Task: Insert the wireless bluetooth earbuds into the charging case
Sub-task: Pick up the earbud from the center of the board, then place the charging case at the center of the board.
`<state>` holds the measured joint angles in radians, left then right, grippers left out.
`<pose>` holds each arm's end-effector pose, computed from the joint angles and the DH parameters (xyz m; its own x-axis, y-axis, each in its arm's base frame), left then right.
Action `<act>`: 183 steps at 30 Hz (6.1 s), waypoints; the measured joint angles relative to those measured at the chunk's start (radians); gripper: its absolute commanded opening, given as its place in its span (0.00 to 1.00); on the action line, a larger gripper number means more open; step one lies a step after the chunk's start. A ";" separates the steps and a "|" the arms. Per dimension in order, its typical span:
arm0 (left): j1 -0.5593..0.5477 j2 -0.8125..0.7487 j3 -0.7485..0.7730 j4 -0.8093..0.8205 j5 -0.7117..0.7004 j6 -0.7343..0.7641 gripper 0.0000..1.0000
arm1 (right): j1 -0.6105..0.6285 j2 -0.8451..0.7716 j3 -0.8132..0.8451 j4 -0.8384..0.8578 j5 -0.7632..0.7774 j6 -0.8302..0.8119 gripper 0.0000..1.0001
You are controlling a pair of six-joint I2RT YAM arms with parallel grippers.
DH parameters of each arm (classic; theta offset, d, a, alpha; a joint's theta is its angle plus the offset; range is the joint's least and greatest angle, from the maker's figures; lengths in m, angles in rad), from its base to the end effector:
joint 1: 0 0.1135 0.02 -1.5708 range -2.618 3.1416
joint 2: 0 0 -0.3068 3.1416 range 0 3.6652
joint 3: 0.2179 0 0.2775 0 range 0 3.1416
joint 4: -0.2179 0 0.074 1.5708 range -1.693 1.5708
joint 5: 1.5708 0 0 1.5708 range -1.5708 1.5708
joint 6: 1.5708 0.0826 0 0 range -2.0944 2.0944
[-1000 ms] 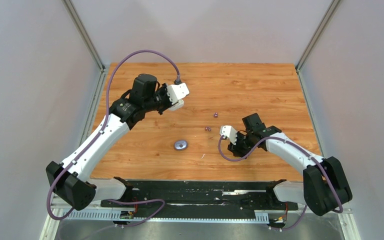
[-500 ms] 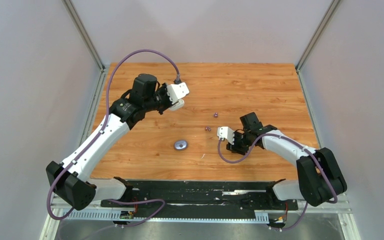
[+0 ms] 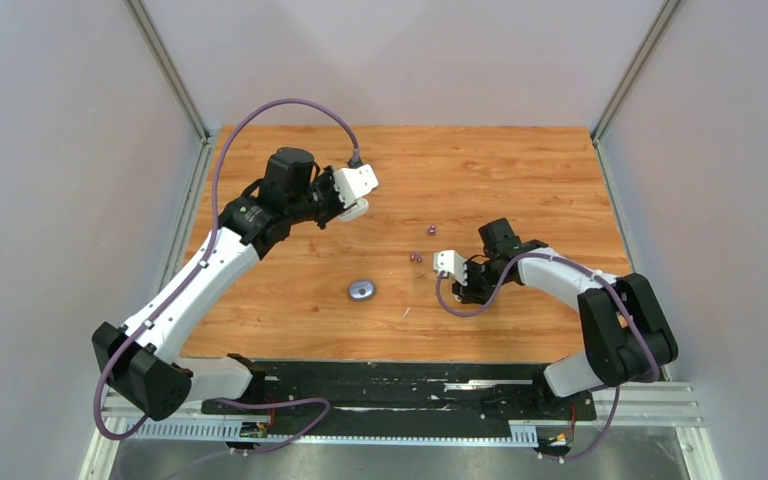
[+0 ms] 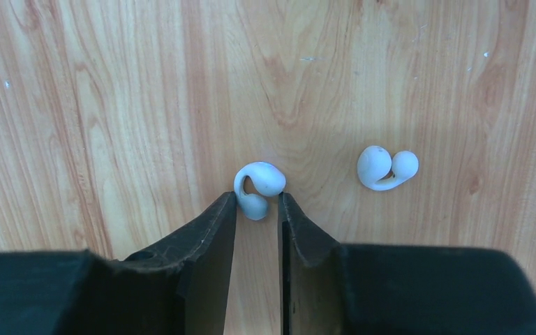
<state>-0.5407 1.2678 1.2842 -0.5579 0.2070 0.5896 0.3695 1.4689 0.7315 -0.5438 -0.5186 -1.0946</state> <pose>0.2751 -0.1850 0.3909 -0.0032 0.6366 -0.7712 0.7899 0.4745 0.3884 0.2382 0.1362 0.1413 -0.0136 -0.8330 -0.5531 -0.9985 0.0402 -0.0360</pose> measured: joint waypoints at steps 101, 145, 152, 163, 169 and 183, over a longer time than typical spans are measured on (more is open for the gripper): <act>-0.099 0.164 -0.052 0.411 0.334 0.463 0.00 | -0.126 0.395 0.886 -0.146 -0.933 1.410 0.00; -0.079 0.509 0.034 -0.021 0.225 0.189 0.00 | -0.276 0.151 0.623 -0.274 -0.909 1.143 0.00; -0.036 0.618 0.101 -0.068 0.258 0.139 0.00 | -0.286 0.146 0.608 -0.283 -0.903 1.110 0.00; 0.005 0.668 0.100 0.006 0.283 0.080 0.00 | -0.288 0.146 0.602 -0.283 -0.888 1.102 0.00; 0.015 0.721 0.129 -0.001 0.312 0.058 0.00 | -0.288 0.146 0.602 -0.283 -0.885 1.102 0.00; 0.019 0.763 0.191 -0.024 0.327 0.035 0.14 | -0.290 0.146 0.602 -0.283 -0.880 1.103 0.00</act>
<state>-0.5213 2.0308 1.4750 -0.5816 0.5343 0.6250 0.0799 1.6146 1.3338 -0.8265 -1.3983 0.0082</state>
